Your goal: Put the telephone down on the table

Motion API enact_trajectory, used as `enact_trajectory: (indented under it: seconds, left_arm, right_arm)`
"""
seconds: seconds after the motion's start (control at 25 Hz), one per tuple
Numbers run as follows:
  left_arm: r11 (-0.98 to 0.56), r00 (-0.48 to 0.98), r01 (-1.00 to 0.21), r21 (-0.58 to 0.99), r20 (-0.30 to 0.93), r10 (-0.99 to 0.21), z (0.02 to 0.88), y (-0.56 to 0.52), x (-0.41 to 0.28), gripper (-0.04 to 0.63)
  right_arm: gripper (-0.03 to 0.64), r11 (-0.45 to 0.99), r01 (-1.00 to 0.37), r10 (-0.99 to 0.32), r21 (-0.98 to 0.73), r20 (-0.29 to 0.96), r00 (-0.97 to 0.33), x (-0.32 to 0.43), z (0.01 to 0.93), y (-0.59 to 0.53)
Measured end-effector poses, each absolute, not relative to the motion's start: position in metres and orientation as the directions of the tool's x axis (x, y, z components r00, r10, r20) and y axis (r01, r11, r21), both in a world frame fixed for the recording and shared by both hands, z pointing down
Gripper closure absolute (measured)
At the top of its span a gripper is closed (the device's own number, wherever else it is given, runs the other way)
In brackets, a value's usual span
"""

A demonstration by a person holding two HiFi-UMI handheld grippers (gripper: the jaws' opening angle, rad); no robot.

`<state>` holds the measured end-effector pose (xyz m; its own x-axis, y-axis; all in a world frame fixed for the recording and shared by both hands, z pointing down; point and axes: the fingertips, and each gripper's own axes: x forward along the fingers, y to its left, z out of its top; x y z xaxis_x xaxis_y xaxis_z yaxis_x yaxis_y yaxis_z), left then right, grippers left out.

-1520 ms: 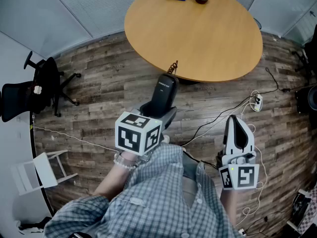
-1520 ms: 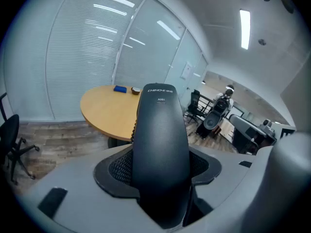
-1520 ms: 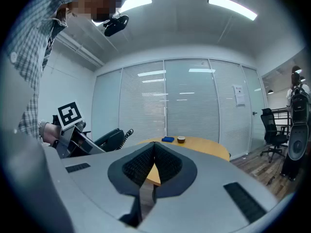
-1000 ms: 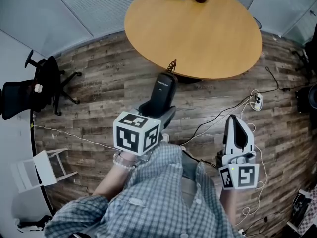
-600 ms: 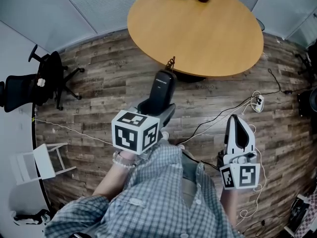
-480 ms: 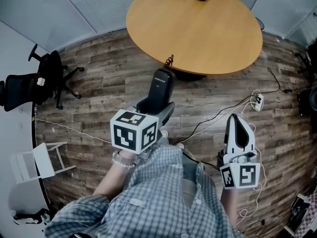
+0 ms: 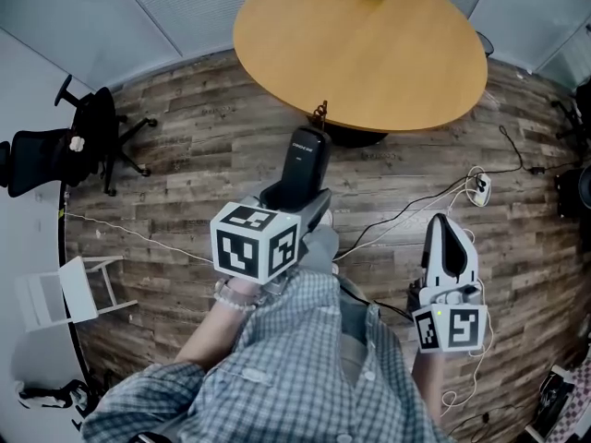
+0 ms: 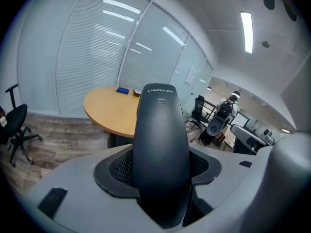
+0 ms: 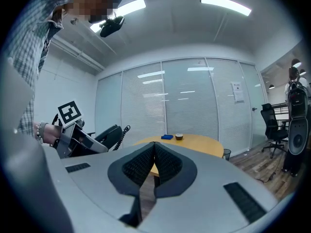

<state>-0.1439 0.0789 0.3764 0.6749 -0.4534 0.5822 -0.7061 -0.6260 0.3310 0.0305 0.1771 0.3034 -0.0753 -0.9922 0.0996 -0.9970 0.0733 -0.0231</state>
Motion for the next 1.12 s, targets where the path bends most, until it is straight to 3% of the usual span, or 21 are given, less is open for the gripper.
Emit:
enact_trajectory:
  seconds: [1.12]
  left_arm:
    - [-0.643,0.661,-0.695,0.324,0.639,-0.393,0.407,-0.08,-0.042,0.318]
  right_arm:
    - [0.607,0.057,-0.998,-0.988,-0.028,0.144,-0.06,0.104,0.312,0.021]
